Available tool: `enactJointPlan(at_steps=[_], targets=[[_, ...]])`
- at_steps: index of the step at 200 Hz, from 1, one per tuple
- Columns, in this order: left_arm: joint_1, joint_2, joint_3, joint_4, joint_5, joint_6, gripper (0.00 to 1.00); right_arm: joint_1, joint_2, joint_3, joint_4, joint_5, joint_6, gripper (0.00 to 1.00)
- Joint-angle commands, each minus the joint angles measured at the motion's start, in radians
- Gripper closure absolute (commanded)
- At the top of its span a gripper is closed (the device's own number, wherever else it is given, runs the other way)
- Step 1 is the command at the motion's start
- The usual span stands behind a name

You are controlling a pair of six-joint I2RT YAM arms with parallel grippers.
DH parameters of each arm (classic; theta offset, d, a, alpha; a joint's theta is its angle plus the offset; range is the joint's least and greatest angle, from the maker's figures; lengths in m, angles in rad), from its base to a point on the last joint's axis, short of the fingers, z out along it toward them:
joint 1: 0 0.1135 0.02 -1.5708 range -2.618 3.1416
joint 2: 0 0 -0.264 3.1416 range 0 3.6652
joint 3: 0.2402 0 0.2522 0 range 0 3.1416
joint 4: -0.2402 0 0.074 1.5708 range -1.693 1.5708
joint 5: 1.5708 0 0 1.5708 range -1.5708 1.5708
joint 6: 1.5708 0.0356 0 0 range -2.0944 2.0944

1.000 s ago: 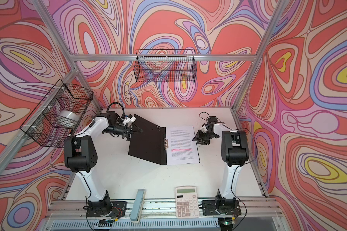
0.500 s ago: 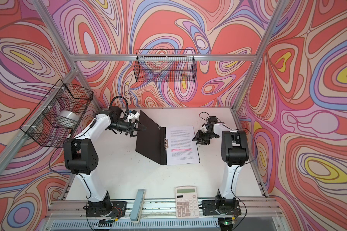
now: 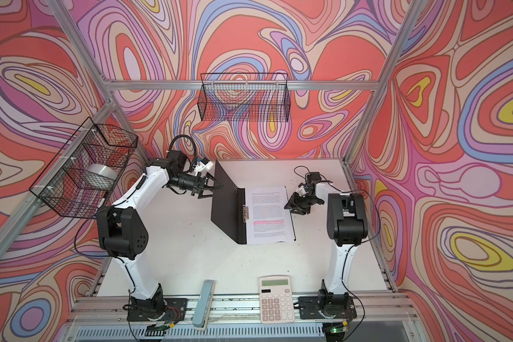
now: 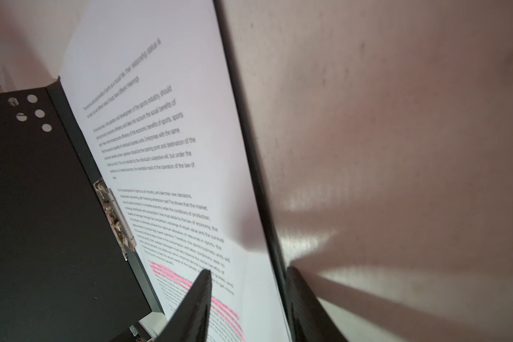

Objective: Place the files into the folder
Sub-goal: 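Lift the empty black folder cover upward with the left gripper, then swing the cover over onto the sheets with the left gripper while the right gripper approaches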

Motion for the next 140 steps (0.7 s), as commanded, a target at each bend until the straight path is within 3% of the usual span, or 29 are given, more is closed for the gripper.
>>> enactJointPlan(at_steps=[1, 140], targets=[[-0.019, -0.015, 0.03, 0.031, -0.009, -0.036, 0.04, 0.034, 0.074, -0.03, -0.078, 0.045, -0.007, 0.56], [-0.025, -0.116, -0.02, -0.001, -0.06, -0.005, 0.03, 0.208, 0.059, -0.014, -0.03, 0.023, 0.09, 0.56]])
